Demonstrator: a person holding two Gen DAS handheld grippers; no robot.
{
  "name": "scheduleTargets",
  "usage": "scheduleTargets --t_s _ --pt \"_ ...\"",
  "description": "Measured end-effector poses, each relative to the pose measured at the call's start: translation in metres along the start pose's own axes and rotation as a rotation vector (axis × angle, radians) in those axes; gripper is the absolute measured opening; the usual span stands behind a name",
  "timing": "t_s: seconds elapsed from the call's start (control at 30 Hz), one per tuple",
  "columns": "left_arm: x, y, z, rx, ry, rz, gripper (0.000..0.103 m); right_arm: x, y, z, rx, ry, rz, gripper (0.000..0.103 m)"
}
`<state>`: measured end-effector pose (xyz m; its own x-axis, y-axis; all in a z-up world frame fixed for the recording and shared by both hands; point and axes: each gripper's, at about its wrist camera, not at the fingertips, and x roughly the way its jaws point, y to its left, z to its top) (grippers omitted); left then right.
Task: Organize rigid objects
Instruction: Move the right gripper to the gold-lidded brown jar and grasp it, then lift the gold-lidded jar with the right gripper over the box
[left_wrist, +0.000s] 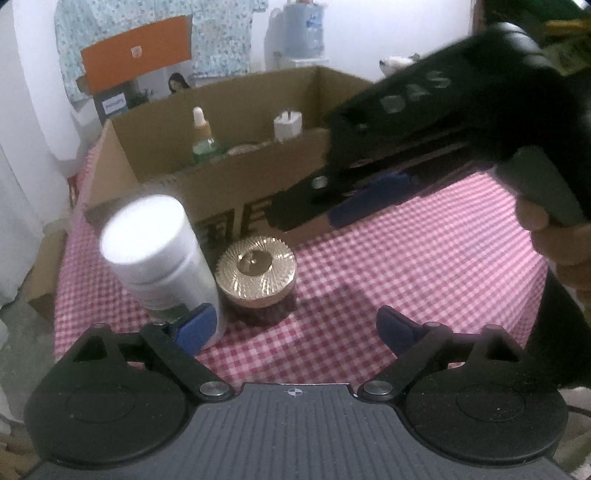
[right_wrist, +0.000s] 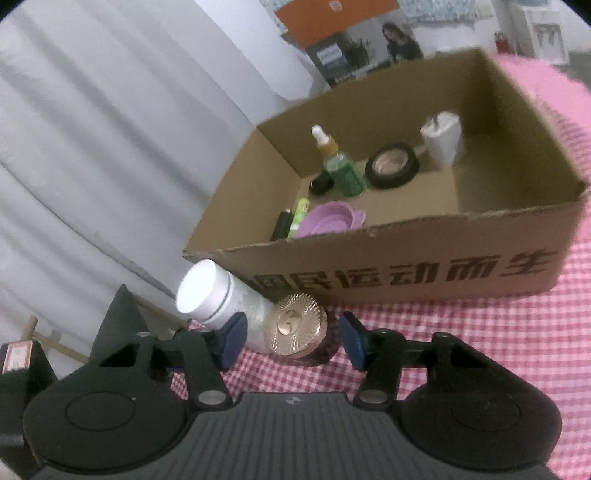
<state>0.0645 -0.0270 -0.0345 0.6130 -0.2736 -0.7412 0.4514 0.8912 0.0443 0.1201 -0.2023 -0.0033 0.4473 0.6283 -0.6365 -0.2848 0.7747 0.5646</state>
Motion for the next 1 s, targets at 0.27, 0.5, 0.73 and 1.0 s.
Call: scheduleTargets --t_s 0.27,0.5,0.73,1.0 --pt "0.022 0.003 0.001 -0.002 0.018 -0.005 0.085 0.043 -0.008 0.006 0.015 0.078 -0.006 0.044" --pt "0.023 0.003 0.006 0.002 0.005 -0.052 0.085 0.049 -0.011 0.007 0.003 0.108 -0.010 0.043" --pt "0.029 -0.021 0.012 0.066 -0.005 -0.110 0.085 0.031 -0.027 0.000 0.033 0.100 -0.037 0.043" --pt "0.028 -0.033 0.013 0.083 -0.025 -0.087 0.084 0.006 -0.044 -0.006 0.077 0.065 -0.064 0.043"
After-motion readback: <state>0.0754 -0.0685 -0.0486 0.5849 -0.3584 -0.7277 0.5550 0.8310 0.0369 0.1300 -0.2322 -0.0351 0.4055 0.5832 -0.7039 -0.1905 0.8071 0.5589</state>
